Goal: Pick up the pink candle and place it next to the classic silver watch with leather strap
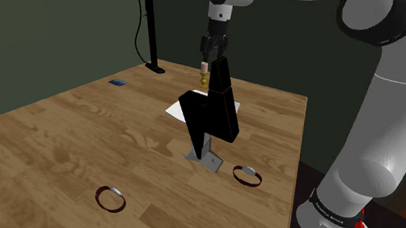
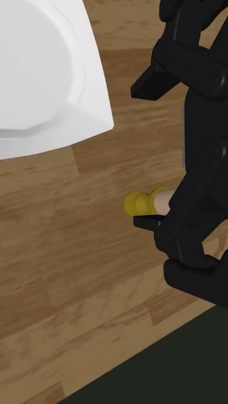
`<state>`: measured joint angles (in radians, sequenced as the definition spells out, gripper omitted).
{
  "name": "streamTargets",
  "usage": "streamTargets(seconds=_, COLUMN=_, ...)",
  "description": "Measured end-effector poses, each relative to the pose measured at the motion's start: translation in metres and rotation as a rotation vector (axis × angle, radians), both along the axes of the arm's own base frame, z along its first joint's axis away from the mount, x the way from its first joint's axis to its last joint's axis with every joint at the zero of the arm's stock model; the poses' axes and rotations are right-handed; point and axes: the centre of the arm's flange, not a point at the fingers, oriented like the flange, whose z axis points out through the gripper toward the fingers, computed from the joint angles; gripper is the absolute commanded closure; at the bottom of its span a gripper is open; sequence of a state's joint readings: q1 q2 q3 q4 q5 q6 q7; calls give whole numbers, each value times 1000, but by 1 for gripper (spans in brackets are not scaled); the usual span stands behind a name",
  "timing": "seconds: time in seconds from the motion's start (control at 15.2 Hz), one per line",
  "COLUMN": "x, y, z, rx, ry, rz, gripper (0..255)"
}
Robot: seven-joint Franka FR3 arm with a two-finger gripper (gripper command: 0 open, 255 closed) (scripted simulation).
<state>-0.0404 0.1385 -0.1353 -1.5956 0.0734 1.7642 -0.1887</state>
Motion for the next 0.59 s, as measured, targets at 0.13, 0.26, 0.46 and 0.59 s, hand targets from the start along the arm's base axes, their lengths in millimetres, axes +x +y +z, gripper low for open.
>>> streamTargets(seconds=0.13, x=24, y=-12, z=-9, rx=-5, ry=6, rz=-1, gripper=0)
streamTargets(seconds=0.26, x=49, y=-17, z=-17, rx=-10, ry=13, rz=-2, gripper=0)
streamTargets(seconds=0.46, x=84, y=-31, z=-29, rx=-18, ry=23, rz=-3, gripper=0)
streamTargets(seconds=0.59, x=91, y=-31, z=-38, rx=-20, ry=25, rz=-3, gripper=0)
